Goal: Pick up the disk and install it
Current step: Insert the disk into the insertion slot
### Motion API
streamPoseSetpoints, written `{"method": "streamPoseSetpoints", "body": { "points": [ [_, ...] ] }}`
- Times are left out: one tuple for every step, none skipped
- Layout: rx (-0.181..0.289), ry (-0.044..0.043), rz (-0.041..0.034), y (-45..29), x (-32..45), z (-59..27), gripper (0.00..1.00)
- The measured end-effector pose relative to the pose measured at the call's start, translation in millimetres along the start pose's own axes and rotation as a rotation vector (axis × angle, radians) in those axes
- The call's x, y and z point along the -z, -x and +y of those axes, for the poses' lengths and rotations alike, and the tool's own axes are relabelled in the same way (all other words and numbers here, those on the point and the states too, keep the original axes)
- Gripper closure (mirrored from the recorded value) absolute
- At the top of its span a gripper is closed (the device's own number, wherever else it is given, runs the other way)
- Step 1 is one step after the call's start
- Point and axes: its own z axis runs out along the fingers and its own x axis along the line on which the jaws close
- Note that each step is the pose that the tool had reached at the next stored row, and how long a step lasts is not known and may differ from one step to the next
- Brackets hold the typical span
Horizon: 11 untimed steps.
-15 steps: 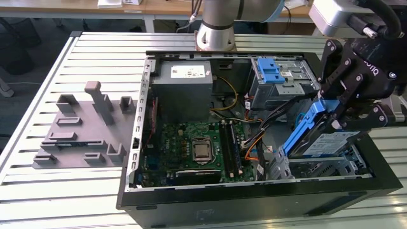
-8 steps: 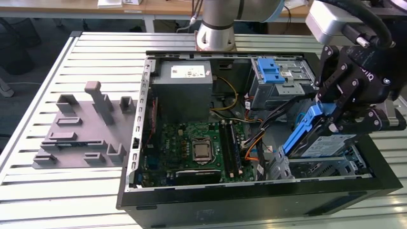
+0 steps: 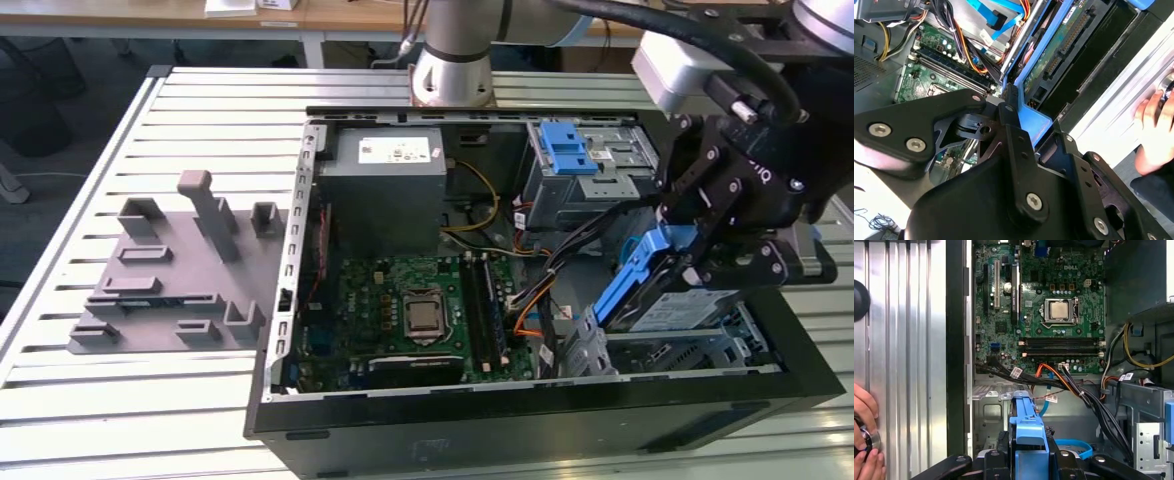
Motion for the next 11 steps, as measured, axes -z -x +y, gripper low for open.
{"method": "streamPoseSetpoints", "body": {
  "points": [
    [0.000, 0.0000, 0.0002, 0.0, -1.0, 0.0, 0.64],
    [0.000, 0.0000, 0.0000, -0.1, -2.2, 0.0, 0.64],
    [0.000, 0.0000, 0.0000, -0.1, -3.4, 0.0, 0.64],
    [0.000, 0.0000, 0.0001, -0.1, -4.4, -0.1, 0.64],
    [0.000, 0.0000, 0.0001, -0.1, -5.5, -0.1, 0.64],
    [0.000, 0.0000, 0.0001, -0.1, -6.5, -0.1, 0.64],
    [0.000, 0.0000, 0.0000, -0.2, -7.4, -0.1, 0.64],
    [0.000, 0.0000, 0.0002, -0.2, -8.1, -0.1, 0.64],
    [0.000, 0.0000, 0.0000, -0.2, -9.2, -0.1, 0.64],
    [0.000, 0.0000, 0.0000, -0.3, -10.5, -0.1, 0.64],
    [0.000, 0.0000, 0.0000, -0.3, -11.5, -0.1, 0.64]
  ]
}}
